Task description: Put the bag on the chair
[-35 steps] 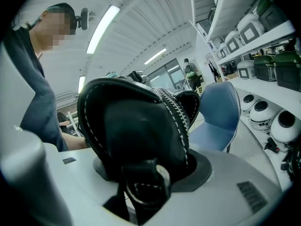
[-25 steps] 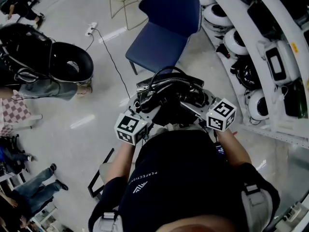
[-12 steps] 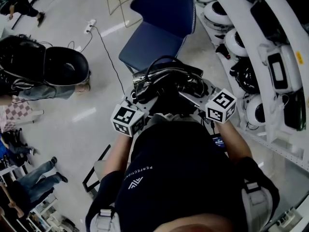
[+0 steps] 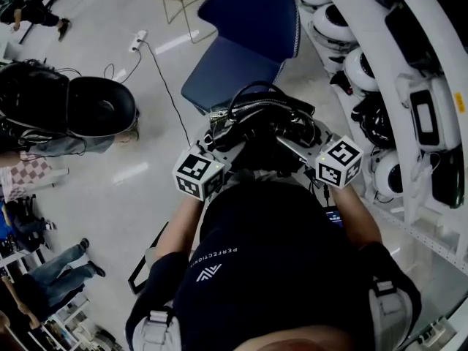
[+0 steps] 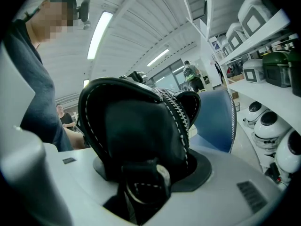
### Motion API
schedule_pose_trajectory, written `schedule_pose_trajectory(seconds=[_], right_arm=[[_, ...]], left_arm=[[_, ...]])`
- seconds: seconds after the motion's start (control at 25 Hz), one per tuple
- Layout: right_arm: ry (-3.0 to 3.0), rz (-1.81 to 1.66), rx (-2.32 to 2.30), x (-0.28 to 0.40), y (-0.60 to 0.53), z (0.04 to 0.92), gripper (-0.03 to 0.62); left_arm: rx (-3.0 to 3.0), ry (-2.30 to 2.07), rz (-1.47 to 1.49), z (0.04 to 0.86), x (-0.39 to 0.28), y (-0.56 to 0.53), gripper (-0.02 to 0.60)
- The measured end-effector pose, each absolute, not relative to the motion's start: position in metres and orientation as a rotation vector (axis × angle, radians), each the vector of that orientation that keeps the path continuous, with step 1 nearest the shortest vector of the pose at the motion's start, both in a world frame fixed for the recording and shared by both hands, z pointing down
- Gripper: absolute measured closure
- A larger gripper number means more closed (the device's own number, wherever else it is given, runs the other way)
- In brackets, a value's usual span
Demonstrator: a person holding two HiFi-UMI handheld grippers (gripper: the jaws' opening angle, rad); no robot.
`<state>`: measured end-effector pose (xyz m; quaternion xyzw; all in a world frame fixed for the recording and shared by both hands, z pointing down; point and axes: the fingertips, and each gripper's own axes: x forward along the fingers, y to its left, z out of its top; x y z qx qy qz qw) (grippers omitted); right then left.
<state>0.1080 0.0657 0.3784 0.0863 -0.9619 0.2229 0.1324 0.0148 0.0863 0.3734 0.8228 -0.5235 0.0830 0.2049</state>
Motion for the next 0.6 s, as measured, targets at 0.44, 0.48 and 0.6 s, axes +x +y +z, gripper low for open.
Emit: schedule_pose_trajectory(seconds=[0.44,0.48,0.6], right_arm=[[-2.763,0.689,0.393,0.058,0.028,0.384,0.349],[-2.762,0.693,0.404,0.05,0.025,0.384,0.349],[-2.761,0.703,0.437,0.031,0.012,0.386,0.349]], left_arm=[[2.337,-1.332,0.261,0.382,-0.038,0.04,0.31],[2.341,-1.322,0.264,0.382,-0.045,0.035,0.308],[2.354,-1.297,0.271,0.384,-0.064,0.021,0.308]])
